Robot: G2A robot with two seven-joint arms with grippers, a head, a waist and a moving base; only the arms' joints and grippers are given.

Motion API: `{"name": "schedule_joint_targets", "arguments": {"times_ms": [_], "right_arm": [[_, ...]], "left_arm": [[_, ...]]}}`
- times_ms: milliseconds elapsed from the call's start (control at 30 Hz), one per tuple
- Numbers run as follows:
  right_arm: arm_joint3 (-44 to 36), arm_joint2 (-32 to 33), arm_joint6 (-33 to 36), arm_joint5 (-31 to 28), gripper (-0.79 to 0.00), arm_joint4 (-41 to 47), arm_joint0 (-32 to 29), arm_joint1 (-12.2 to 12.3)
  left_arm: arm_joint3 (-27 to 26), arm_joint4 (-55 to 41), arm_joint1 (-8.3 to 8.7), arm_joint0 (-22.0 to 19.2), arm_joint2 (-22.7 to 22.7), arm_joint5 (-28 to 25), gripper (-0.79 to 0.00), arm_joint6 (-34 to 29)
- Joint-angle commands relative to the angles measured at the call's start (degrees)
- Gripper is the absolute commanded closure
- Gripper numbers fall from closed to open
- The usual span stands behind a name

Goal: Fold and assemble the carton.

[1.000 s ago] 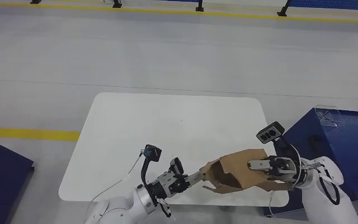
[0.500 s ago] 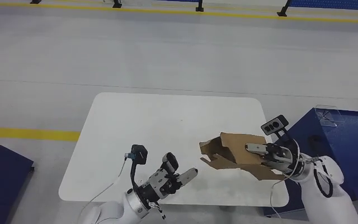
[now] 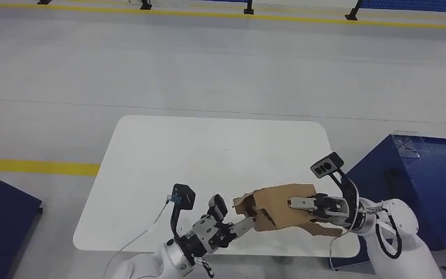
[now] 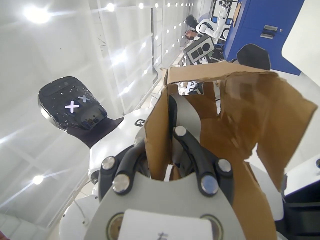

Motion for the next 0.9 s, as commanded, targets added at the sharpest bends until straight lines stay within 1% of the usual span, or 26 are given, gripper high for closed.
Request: {"name": "schedule_joint_targets", "arguments": {"times_ms": [0, 200, 400, 467, 567, 633, 733, 800, 867], "right_arm": [[-0.21, -0.07, 0.11, -0.03, 0.0, -0.08, -0.25, 0.01], [-0.85, -0.33, 0.61, 0.15, 0.0, -0.61, -0.79, 0.07], [-1.28, -0.83, 0.44, 0.17, 0.0, -1.51, -0.86, 0.11], [-1.28, -0.97, 0.25, 0.06, 0.0, -1.38, -0.83, 0.09], [0.06, -1.16, -1.2, 1.21, 0.0, 1.31, -0.33, -0.04], [1.71, -1.28, -1.98, 2.86, 0.0, 4.79, 0.49, -0.18], [4.49, -1.75, -2.71, 6.62, 0.0, 11.87, 1.84, -0.46], [6.57, -2.64, -2.55, 11.38, 0.0, 17.32, 2.89, -0.63], [8.48, -3.34, -3.16, 15.84, 0.0, 21.15, 3.95, -0.74]], "left_arm": [[0.31, 0.46, -0.09, -0.69, 0.66, 0.5, -0.785, -0.57], [1.43, 0.99, -0.38, -2.33, 2.37, 2.22, -0.785, -2.09], [1.87, 1.56, -0.59, -3.37, 3.85, 2.2, -0.785, -2.99], [1.77, 1.99, -0.61, -3.4, 3.87, 2.25, -0.785, -2.6], [0.64, 1.95, -0.51, -2.65, 2.82, 1.38, -0.785, -1.07], [-0.7, 1.9, -0.32, -1.41, 1.45, 0.02, -0.785, 0.62], [-2.89, 1.69, 0.06, 1.65, -1.2, -3.49, -0.785, 4.74], [-3.88, 1.52, 0.32, 3.91, -3.02, -6.8, -0.785, 7.83], [-4.33, 2.86, 0.62, 5.45, -4.8, -12.13, -0.785, 10.59]]}}
